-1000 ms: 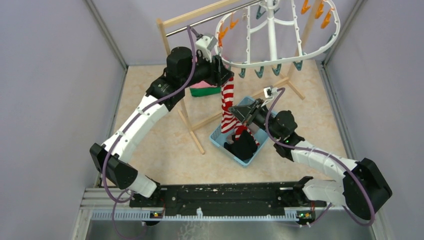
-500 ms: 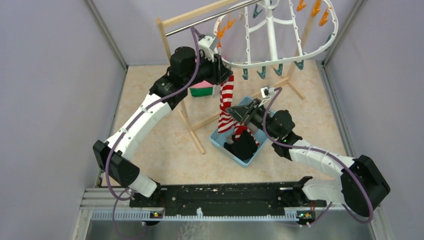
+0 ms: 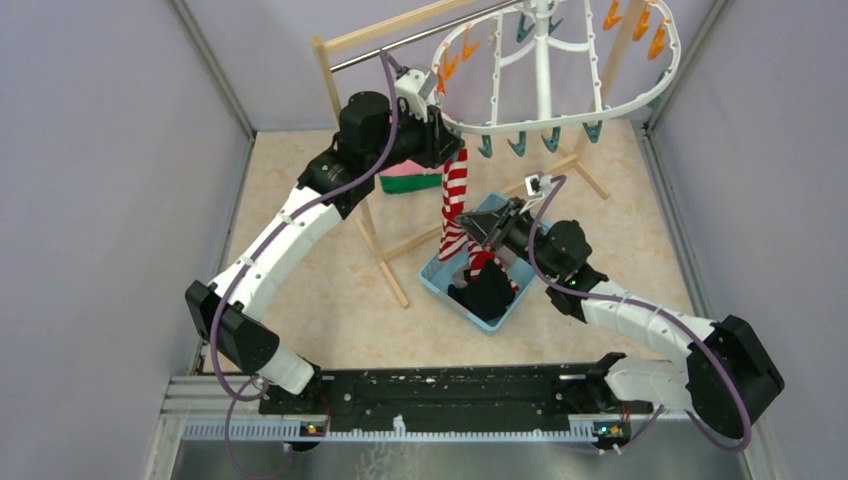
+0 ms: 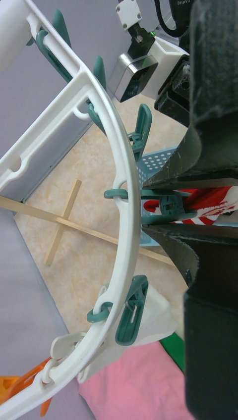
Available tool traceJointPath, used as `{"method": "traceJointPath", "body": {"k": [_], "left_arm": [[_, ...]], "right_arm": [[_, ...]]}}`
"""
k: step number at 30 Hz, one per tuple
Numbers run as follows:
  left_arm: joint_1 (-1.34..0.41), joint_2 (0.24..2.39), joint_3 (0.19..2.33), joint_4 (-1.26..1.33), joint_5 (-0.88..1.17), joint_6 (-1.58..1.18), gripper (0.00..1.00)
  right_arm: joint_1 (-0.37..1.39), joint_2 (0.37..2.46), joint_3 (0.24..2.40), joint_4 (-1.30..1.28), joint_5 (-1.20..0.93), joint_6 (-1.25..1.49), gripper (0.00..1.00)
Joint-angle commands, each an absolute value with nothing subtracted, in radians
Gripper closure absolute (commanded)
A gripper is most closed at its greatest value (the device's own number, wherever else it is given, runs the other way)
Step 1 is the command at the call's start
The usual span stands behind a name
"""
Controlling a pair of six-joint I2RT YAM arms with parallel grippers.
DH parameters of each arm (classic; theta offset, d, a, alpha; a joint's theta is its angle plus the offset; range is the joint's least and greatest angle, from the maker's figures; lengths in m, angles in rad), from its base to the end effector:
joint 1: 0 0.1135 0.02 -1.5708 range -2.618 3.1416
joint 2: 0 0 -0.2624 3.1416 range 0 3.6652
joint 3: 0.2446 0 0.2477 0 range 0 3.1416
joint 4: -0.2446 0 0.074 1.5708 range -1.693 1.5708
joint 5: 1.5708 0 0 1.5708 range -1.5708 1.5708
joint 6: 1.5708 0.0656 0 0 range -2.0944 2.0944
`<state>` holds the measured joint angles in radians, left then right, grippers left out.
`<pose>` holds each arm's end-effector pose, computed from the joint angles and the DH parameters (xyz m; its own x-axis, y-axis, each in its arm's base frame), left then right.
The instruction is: Remove the socks clipped to the hanger
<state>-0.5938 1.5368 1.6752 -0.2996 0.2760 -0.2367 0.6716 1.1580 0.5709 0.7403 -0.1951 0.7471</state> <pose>0.3018 -0.2253 0.4463 -0.3078 -0.0644 -0.9493 0.7089 0.6500 -0.2740 0.2150 0.1872 0.2918 -0.4291 0.5105 -0.7452 -0.6391 0.4114 0.6499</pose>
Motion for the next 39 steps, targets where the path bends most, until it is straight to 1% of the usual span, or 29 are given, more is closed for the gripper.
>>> {"method": "traceJointPath", "body": {"k": [1, 3, 4, 5, 6, 7, 8, 12, 15, 20, 22, 24, 29, 30, 31, 39], "left_arm": [[-0.591, 1.518, 1.718, -0.251, 0.286, -0.233, 1.0], [-0.591, 1.514, 1.706, -0.248, 0.296, -0.238, 0.98], [-0.591, 1.513, 1.7, -0.244, 0.299, -0.246, 0.87], [-0.591, 1.511, 1.695, -0.242, 0.3, -0.253, 0.74], [-0.591, 1.511, 1.693, -0.237, 0.301, -0.259, 0.66], [-0.591, 1.513, 1.693, -0.236, 0.302, -0.264, 0.61], [-0.591, 1.515, 1.695, -0.235, 0.3, -0.268, 0.59], [-0.591, 1.526, 1.711, -0.234, 0.298, -0.279, 0.59], [-0.591, 1.534, 1.718, -0.232, 0.292, -0.282, 0.53], [-0.587, 1.539, 1.714, -0.229, 0.295, -0.287, 0.49], [-0.587, 1.54, 1.711, -0.229, 0.298, -0.287, 0.5], [-0.586, 1.542, 1.712, -0.226, 0.301, -0.287, 0.55], [-0.586, 1.545, 1.715, -0.226, 0.301, -0.28, 0.86], [-0.585, 1.542, 1.715, -0.228, 0.3, -0.276, 0.95], [-0.585, 1.542, 1.715, -0.23, 0.298, -0.274, 1.0], [-0.585, 1.54, 1.711, -0.226, 0.315, -0.267, 1.0]], "right_arm": [[0.651, 1.076, 0.554, 0.704, -0.143, 0.708, 1.0], [0.647, 1.059, 0.544, 0.69, -0.137, 0.701, 1.0], [0.647, 1.057, 0.543, 0.689, -0.14, 0.7, 1.0], [0.646, 1.06, 0.543, 0.693, -0.147, 0.701, 1.0], [0.646, 1.065, 0.545, 0.701, -0.155, 0.704, 1.0], [0.647, 1.072, 0.547, 0.711, -0.163, 0.711, 1.0], [0.646, 1.079, 0.55, 0.721, -0.169, 0.716, 1.0], [0.647, 1.103, 0.561, 0.748, -0.191, 0.73, 1.0], [0.647, 1.112, 0.563, 0.763, -0.201, 0.738, 1.0], [0.647, 1.124, 0.563, 0.781, -0.211, 0.749, 1.0], [0.647, 1.127, 0.562, 0.788, -0.212, 0.751, 1.0], [0.647, 1.131, 0.563, 0.794, -0.212, 0.753, 1.0], [0.647, 1.137, 0.558, 0.806, -0.215, 0.758, 1.0], [0.647, 1.136, 0.555, 0.808, -0.213, 0.758, 1.0], [0.646, 1.134, 0.551, 0.808, -0.211, 0.757, 1.0], [0.638, 1.066, 0.514, 0.723, -0.134, 0.722, 1.0]]}}
